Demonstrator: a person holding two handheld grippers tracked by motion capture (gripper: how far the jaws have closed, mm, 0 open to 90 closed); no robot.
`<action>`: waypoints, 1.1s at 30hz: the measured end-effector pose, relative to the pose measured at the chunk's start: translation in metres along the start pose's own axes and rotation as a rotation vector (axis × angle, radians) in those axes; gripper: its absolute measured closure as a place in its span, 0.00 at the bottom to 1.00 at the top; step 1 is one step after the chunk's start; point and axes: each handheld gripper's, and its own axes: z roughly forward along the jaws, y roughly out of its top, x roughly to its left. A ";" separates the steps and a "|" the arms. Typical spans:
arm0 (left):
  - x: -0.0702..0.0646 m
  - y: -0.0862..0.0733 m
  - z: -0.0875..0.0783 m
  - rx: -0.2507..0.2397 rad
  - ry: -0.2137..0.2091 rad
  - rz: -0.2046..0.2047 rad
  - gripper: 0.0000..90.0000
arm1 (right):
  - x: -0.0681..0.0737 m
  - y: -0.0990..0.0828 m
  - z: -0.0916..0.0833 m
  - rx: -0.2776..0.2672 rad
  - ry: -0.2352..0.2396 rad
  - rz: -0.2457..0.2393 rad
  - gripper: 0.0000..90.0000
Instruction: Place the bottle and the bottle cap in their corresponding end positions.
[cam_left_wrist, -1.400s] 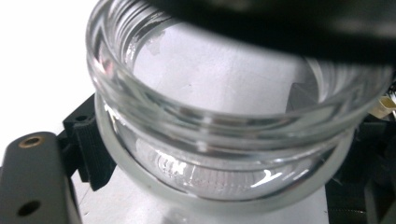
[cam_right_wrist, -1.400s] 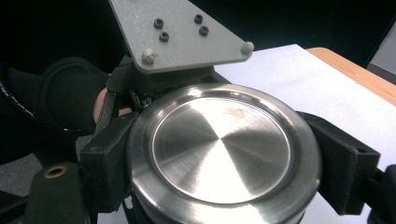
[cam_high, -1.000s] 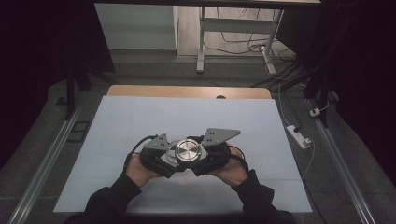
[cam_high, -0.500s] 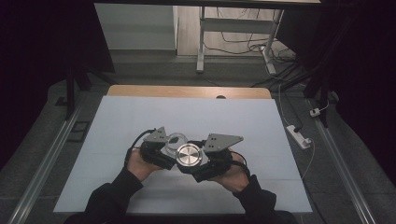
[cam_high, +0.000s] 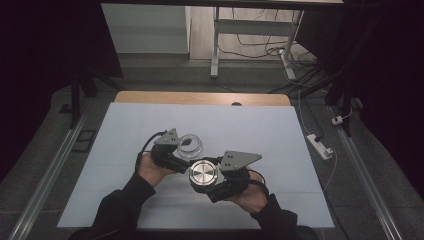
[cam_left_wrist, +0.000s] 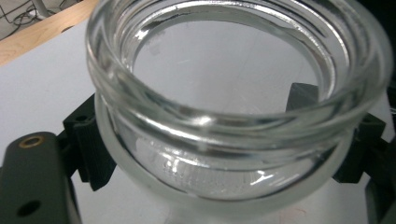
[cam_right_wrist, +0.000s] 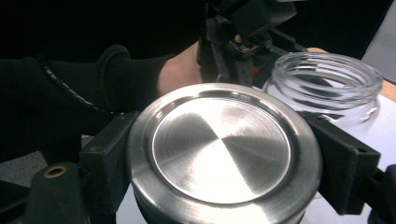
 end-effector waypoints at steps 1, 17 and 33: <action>0.000 0.000 0.000 0.000 0.000 0.000 0.17 | 0.001 -0.001 0.000 0.003 -0.005 0.000 0.20; 0.013 0.007 0.015 0.014 0.021 0.009 0.17 | 0.003 -0.033 0.009 0.044 -0.001 0.029 0.20; 0.033 0.011 0.026 0.026 0.040 -0.023 0.17 | 0.011 -0.055 0.033 0.095 0.026 0.019 0.20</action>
